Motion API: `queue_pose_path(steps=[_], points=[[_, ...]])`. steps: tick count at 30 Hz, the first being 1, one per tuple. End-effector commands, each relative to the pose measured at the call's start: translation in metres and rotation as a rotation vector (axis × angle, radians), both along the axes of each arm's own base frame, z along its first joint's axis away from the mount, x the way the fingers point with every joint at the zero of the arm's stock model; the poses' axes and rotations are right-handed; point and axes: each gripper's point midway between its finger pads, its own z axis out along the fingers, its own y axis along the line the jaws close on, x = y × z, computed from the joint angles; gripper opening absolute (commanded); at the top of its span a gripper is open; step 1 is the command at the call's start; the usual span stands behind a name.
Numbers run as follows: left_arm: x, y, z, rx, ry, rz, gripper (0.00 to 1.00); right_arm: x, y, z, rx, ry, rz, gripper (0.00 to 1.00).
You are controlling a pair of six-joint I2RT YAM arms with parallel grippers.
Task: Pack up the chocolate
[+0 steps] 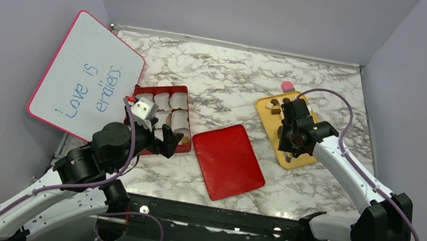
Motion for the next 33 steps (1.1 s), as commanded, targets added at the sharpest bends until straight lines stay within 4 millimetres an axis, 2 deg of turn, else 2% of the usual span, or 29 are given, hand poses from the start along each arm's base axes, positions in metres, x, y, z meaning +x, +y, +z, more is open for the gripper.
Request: queue_pose_path(steps=[1, 8, 14, 19, 25, 33], points=[[0.003, 0.005, 0.001, -0.006, -0.015, 0.033, 0.99, 0.009, -0.004, 0.006, -0.024, -0.038, 0.001, 0.28], [0.005, 0.005, -0.001, -0.001, -0.007, 0.039, 0.99, 0.009, 0.0, 0.009, -0.018, -0.034, 0.032, 0.21], [0.005, 0.005, -0.003, 0.0, -0.003, 0.044, 0.99, 0.009, 0.006, 0.025, 0.03, -0.075, 0.063, 0.21], [0.007, 0.009, -0.003, 0.002, -0.004, 0.068, 0.99, 0.011, 0.029, 0.046, 0.14, -0.133, 0.173, 0.2], [0.007, 0.015, -0.001, -0.01, -0.009, 0.096, 0.99, 0.017, 0.045, 0.067, 0.209, -0.179, 0.235, 0.2], [0.008, 0.034, 0.01, -0.059, -0.041, 0.181, 0.99, 0.008, 0.104, 0.095, 0.391, -0.21, 0.401, 0.19]])
